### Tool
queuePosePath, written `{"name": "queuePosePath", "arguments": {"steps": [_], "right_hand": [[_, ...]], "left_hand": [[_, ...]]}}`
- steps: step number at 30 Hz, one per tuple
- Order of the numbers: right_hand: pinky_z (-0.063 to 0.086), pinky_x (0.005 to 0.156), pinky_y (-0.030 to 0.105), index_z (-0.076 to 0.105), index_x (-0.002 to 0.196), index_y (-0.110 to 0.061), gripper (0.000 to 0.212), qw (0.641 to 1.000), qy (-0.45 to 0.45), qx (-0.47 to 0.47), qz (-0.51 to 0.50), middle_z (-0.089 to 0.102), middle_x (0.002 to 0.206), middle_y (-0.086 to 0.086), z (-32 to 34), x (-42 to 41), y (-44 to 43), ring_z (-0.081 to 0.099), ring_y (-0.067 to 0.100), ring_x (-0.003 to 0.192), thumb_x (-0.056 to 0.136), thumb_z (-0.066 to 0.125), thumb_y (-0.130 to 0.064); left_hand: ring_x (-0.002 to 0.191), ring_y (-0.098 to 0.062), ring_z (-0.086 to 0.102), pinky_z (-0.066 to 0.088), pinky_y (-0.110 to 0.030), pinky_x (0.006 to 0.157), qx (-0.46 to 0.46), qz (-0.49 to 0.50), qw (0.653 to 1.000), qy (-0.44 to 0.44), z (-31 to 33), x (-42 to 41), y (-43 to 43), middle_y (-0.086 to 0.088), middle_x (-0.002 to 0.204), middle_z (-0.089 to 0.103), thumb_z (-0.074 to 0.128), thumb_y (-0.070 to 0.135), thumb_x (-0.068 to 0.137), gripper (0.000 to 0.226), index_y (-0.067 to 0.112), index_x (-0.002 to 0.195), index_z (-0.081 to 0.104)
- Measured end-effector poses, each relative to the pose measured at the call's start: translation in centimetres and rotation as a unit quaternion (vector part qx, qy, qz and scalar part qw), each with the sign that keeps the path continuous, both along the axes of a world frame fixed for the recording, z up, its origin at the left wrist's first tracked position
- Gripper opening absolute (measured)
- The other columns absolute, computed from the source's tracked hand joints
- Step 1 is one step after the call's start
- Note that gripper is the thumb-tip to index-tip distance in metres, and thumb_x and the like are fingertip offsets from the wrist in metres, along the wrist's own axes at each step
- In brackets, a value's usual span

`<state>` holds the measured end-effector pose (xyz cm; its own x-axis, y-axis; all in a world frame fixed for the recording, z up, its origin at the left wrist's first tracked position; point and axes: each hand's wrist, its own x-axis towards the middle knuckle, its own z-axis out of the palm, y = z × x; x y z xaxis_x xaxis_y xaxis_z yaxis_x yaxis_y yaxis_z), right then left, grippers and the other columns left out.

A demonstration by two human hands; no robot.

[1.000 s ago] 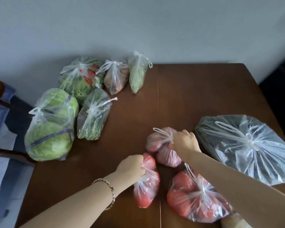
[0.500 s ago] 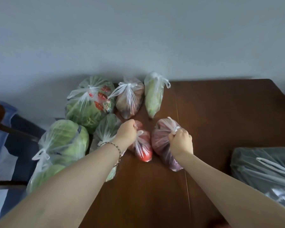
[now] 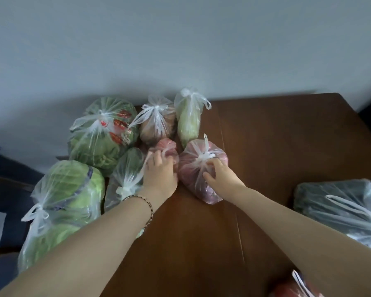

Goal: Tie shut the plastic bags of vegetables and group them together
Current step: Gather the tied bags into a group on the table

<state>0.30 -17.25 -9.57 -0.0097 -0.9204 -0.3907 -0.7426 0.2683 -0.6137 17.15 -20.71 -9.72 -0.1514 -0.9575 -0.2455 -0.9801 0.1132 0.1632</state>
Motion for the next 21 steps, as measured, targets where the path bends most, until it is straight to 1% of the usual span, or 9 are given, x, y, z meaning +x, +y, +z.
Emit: {"name": "queuePosePath", "arguments": {"steps": [2,4,6,8,11,13,16,19,21], "right_hand": [[0.043,0.088,0.029,0.043,0.130,-0.013,0.037,0.999,0.013,-0.003,0.034,0.049,0.129,0.007,1.1,-1.6,2.2,0.054,0.023,0.107,0.094,0.045,-0.021],[0.048,0.090,0.031,0.053,0.119,-0.018,0.027,0.999,-0.006,0.002,0.036,0.058,0.120,0.005,2.3,-3.8,4.5,0.057,0.019,0.100,0.092,0.046,-0.021],[0.048,0.091,0.032,0.059,0.109,-0.019,0.021,0.999,0.017,0.011,0.049,0.064,0.113,0.004,3.7,-6.8,7.1,0.060,0.019,0.100,0.092,0.047,-0.021],[0.046,0.089,0.029,0.060,0.107,-0.018,0.020,0.995,0.060,0.034,0.069,0.065,0.110,0.003,4.7,-9.8,10.2,0.060,0.020,0.100,0.093,0.046,-0.020],[0.043,0.085,0.028,0.060,0.109,-0.014,0.023,0.984,0.130,0.096,0.075,0.065,0.109,0.006,4.7,-15.0,15.6,0.059,0.023,0.101,0.093,0.045,-0.019],[0.044,0.085,0.031,0.060,0.109,-0.012,0.024,0.978,0.158,0.123,0.061,0.064,0.110,0.010,4.9,-18.3,19.2,0.058,0.026,0.102,0.094,0.043,-0.019],[0.042,0.081,0.027,0.057,0.112,-0.016,0.025,0.972,0.203,0.107,0.040,0.062,0.112,0.005,4.8,-21.4,22.9,0.057,0.023,0.098,0.095,0.039,-0.020],[0.042,0.066,0.025,0.056,0.111,-0.021,0.024,0.968,0.216,0.129,0.021,0.058,0.104,0.001,4.6,-23.5,26.4,0.052,0.017,0.086,0.092,0.042,-0.023],[0.051,0.072,0.027,0.055,0.115,-0.023,0.031,0.959,0.204,0.183,0.071,0.055,0.103,-0.004,4.4,-24.4,28.3,0.054,0.016,0.090,0.084,0.052,-0.024]], "left_hand": [[0.144,-0.037,0.000,0.005,-0.047,0.118,0.022,-0.004,0.998,-0.053,0.4,-1.0,2.8,-0.019,0.155,-0.001,0.044,0.012,0.090,0.061,0.015,0.145,0.017],[0.145,-0.035,-0.003,0.005,-0.046,0.119,0.051,-0.055,0.996,-0.041,1.2,-3.3,6.7,-0.015,0.156,-0.007,0.042,0.014,0.093,0.063,0.016,0.147,0.011],[0.142,-0.030,0.018,0.021,-0.040,0.116,0.093,-0.126,0.987,0.021,2.5,-6.3,11.2,-0.013,0.154,0.015,0.045,0.022,0.094,0.052,0.016,0.143,0.026],[0.125,-0.025,0.043,0.036,-0.036,0.104,0.164,-0.181,0.965,0.094,3.7,-9.4,15.6,-0.006,0.140,0.039,0.047,0.028,0.093,0.040,0.018,0.132,0.043],[0.112,-0.023,0.052,0.044,-0.035,0.093,0.230,-0.277,0.922,0.142,4.7,-14.4,22.0,-0.003,0.128,0.048,0.052,0.038,0.090,0.040,0.018,0.123,0.050],[0.119,-0.023,0.047,0.043,-0.036,0.097,0.219,-0.329,0.911,0.113,4.8,-17.7,25.6,-0.005,0.134,0.044,0.055,0.047,0.086,0.052,0.017,0.127,0.045],[0.130,-0.027,0.035,0.037,-0.040,0.102,0.202,-0.328,0.923,0.016,3.3,-20.6,27.9,-0.010,0.145,0.031,0.054,0.050,0.086,0.064,0.015,0.135,0.033],[0.132,-0.028,0.031,0.037,-0.041,0.100,0.204,-0.316,0.925,-0.047,2.0,-22.6,29.1,-0.008,0.144,0.033,0.056,0.043,0.086,0.056,0.013,0.130,0.040],[0.133,-0.030,0.029,0.035,-0.044,0.102,0.214,-0.319,0.920,-0.076,1.8,-23.4,29.5,-0.007,0.143,0.035,0.055,0.039,0.086,0.051,0.013,0.128,0.044]]}}
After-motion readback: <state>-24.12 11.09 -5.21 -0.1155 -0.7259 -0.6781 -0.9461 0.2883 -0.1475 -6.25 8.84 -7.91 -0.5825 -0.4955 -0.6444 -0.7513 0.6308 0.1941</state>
